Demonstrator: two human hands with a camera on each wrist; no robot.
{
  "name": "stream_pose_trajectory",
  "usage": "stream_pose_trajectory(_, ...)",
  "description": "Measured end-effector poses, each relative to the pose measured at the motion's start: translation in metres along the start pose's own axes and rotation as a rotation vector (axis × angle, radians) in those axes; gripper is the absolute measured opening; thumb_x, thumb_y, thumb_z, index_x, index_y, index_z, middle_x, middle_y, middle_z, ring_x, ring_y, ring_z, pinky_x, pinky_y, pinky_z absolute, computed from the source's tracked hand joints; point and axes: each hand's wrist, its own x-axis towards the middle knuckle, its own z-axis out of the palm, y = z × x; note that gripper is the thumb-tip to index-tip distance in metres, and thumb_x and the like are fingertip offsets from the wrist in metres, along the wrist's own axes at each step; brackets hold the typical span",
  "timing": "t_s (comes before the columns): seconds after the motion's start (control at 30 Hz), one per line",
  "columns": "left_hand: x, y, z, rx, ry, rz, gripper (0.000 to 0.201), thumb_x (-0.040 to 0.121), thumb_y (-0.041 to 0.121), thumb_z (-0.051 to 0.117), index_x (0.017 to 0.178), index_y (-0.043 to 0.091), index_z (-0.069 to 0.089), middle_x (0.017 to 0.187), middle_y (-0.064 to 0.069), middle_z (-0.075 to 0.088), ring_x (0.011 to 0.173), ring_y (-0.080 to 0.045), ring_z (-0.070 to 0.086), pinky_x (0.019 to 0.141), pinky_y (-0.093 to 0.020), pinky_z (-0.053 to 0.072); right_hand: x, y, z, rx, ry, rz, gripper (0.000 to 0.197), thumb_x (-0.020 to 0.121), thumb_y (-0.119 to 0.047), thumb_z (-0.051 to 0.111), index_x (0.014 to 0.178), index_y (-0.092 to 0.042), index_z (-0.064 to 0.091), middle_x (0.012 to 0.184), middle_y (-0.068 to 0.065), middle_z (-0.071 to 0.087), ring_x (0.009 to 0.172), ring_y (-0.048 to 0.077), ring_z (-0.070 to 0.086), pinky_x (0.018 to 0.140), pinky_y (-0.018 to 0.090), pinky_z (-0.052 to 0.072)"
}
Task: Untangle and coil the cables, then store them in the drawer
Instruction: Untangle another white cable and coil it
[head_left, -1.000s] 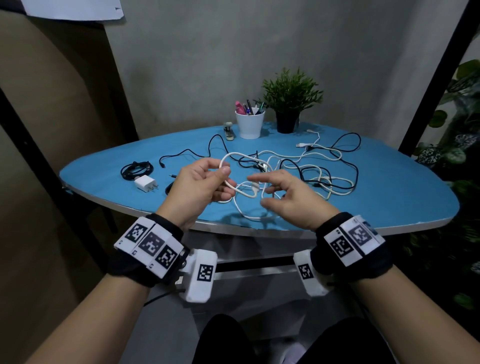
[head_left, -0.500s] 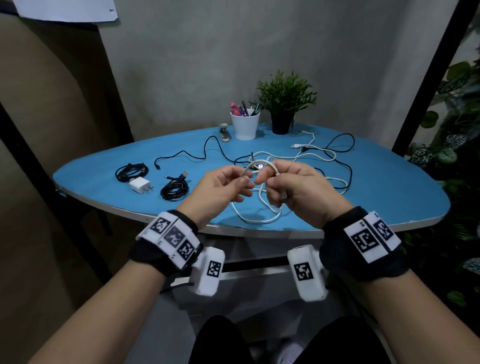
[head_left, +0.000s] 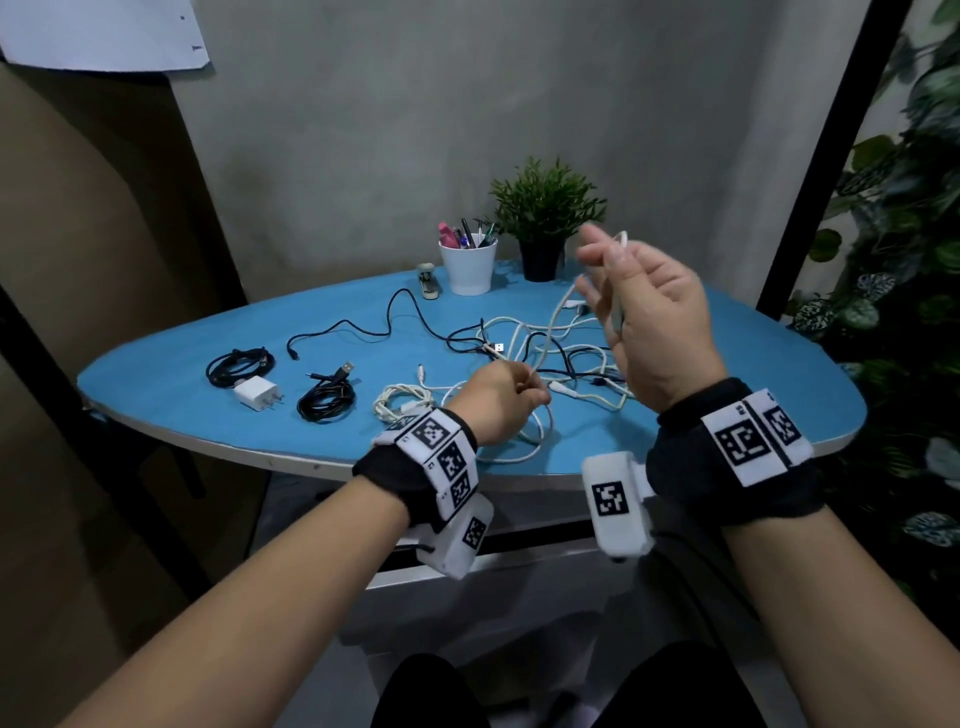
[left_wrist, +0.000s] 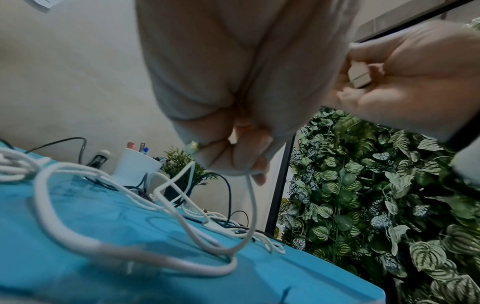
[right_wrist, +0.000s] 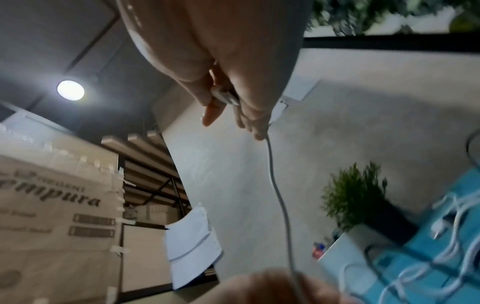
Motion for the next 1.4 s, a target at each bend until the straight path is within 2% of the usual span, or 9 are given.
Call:
stream_pose_trajectory(0.17, -0.006, 0.005, -0.001, 0.211, -0.074, 0.028, 0.013, 0.092, 0.024, 0.056, 0.088, 0.013, 0.063, 0.079, -0.001, 0.059, 0.074, -0.019, 0.055, 0.067, -0.024, 0.038, 0.01, 0.004, -0.03, -0.508, 0.196, -0.194, 0.022, 0.096, -0.014, 0.045, 0.091, -0.021, 0.066, 0.12, 0.0, 0.055, 0.127, -0.002, 0.041, 0.099, 0.014, 0.036)
stream_pose_trajectory(0.27, -0.016, 0.007, -0.004, 0.44, -0.186, 0.087, 0.021, 0.092, 0.027, 0.054, 0.095, 0.011, 0.067, 0.092, -0.007, 0.065, 0.083, -0.022, 0.058, 0.066, -0.025, 0.041, 0.01, 0.009, -0.048, -0.7, 0.233, -0.182, 0.018, 0.095, -0.02, 0.045, 0.092, -0.024, 0.063, 0.097, -0.001, 0.061, 0.086, 0.003, 0.058, 0.078, 0.019, 0.038)
stream_pose_trajectory(0.47, -0.028, 0.021, -0.033, 0.195, -0.036, 0.216, 0.018, 0.094, 0.027, 0.053, 0.08, 0.02, 0.062, 0.071, 0.007, 0.061, 0.056, -0.008, 0.054, 0.049, -0.012, 0.042, 0.002, 0.013, -0.064, -1.065, -0.053, 0.163, 0.023, 0.098, -0.017, 0.042, 0.093, -0.013, 0.064, 0.066, 0.002, 0.057, 0.052, 0.004, 0.048, 0.049, 0.017, 0.034)
stream_pose_trajectory(0.6, -0.016, 0.03, -0.051, -0.042, 0.266, 0.309, 0.017, 0.092, 0.021, 0.055, 0.076, 0.022, 0.061, 0.069, 0.0, 0.059, 0.054, -0.009, 0.055, 0.053, -0.02, 0.049, -0.007, 0.021, -0.059, -0.828, -0.168, 0.343, 0.025, 0.099, -0.019, 0.041, 0.088, -0.015, 0.063, 0.067, 0.003, 0.062, 0.065, 0.022, 0.061, 0.069, 0.034, 0.048)
stream_pose_trajectory(0.7, -0.004, 0.035, -0.058, -0.151, 0.404, 0.324, 0.017, 0.091, 0.019, 0.057, 0.075, 0.024, 0.061, 0.064, 0.004, 0.055, 0.051, -0.009, 0.056, 0.05, -0.022, 0.052, -0.015, 0.018, -0.051, -0.549, -0.229, 0.393, 0.032, 0.1, -0.023, 0.04, 0.087, -0.008, 0.065, 0.052, 0.0, 0.044, 0.049, 0.015, 0.041, 0.054, 0.026, 0.041)
stream_pose_trajectory(0.93, 0.013, 0.032, -0.028, -0.087, 0.336, 0.234, 0.016, 0.094, 0.026, 0.054, 0.086, 0.016, 0.065, 0.068, -0.004, 0.057, 0.038, -0.009, 0.049, 0.037, -0.016, 0.039, -0.025, -0.002, -0.035, -0.108, -0.297, 0.378, 0.044, 0.096, -0.032, 0.04, 0.057, -0.012, 0.046, 0.042, 0.0, 0.035, 0.038, 0.013, 0.029, 0.049, 0.027, 0.024)
stream_pose_trajectory(1.03, 0.01, 0.027, -0.005, 0.029, 0.176, 0.217, 0.02, 0.096, 0.022, 0.048, 0.093, 0.008, 0.061, 0.068, 0.0, 0.057, 0.043, -0.015, 0.05, 0.038, -0.016, 0.039, -0.019, -0.008, -0.036, 0.125, -0.178, 0.327, 0.036, 0.094, -0.031, 0.039, 0.064, -0.012, 0.043, 0.069, 0.007, 0.066, 0.052, 0.017, 0.061, 0.047, 0.023, 0.045)
stream_pose_trajectory(1.13, 0.005, 0.023, 0.015, 0.074, 0.003, 0.225, 0.015, 0.096, 0.022, 0.048, 0.09, 0.009, 0.054, 0.082, -0.007, 0.062, 0.052, -0.02, 0.056, 0.046, -0.02, 0.044, -0.012, -0.007, -0.038, 0.312, -0.101, 0.25, 0.031, 0.097, -0.025, 0.038, 0.075, -0.008, 0.051, 0.11, 0.014, 0.068, 0.097, 0.023, 0.068, 0.076, 0.034, 0.059)
stream_pose_trajectory(1.4, 0.0, 0.018, 0.017, 0.291, -0.2, 0.174, 0.01, 0.093, 0.019, 0.055, 0.086, 0.013, 0.053, 0.081, 0.0, 0.058, 0.066, -0.019, 0.059, 0.055, -0.026, 0.047, 0.006, 0.007, -0.053, -0.255, 0.148, 0.028, 0.026, 0.097, -0.015, 0.046, 0.081, -0.016, 0.066, 0.134, 0.006, 0.051, 0.13, 0.007, 0.042, 0.103, 0.015, 0.034)
